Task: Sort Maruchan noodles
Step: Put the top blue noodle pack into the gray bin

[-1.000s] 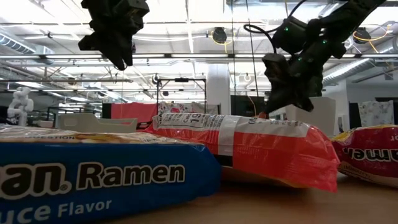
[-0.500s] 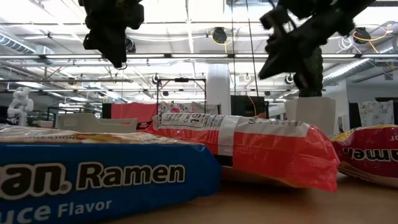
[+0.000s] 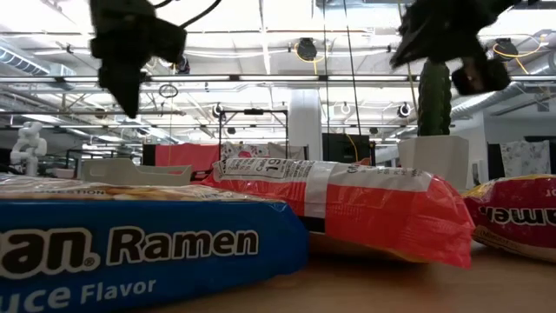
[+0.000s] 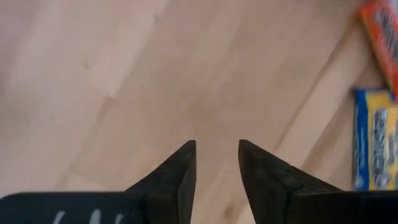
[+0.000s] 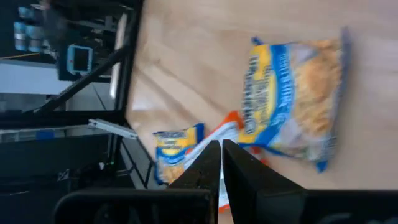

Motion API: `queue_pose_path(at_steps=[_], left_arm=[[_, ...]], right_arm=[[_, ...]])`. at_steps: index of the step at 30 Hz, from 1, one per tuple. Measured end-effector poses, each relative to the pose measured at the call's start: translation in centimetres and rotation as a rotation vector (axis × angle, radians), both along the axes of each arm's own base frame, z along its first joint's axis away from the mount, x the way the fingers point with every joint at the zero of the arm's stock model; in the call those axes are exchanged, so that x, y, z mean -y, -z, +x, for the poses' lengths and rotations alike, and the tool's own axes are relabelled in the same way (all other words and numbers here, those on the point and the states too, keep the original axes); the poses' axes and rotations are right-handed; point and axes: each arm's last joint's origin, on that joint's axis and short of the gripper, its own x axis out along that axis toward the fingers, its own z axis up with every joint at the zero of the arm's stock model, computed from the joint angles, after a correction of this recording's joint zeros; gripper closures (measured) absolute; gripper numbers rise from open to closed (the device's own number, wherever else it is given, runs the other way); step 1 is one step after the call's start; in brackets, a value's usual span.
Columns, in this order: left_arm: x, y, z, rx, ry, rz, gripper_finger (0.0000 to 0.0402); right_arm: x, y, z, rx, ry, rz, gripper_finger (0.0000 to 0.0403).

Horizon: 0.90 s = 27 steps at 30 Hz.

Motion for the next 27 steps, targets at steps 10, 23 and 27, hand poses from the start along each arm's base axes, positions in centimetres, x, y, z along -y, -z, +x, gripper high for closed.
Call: queue_pose_path(at_steps=[10, 23, 27], left_arm=[[4.2, 2.4, -0.9, -0.015, 0.053, -0.079, 0.0277], [8.7, 2.4, -1.8, 0.014, 0.003, -0.117, 0.0277], [8.3, 2.4, -1.4, 0.059, -0.065, -0.086, 0.0277]], right_arm=[[-2.2, -2.8, 1.4, -0.051, -0.072, -0.030, 0.0392], [-1.1, -1.9, 0.8, -0.196, -0.211, -0.118, 0.0390], [0.0, -1.7, 0.9, -0.210, -0.248, -0.203, 0.0372]])
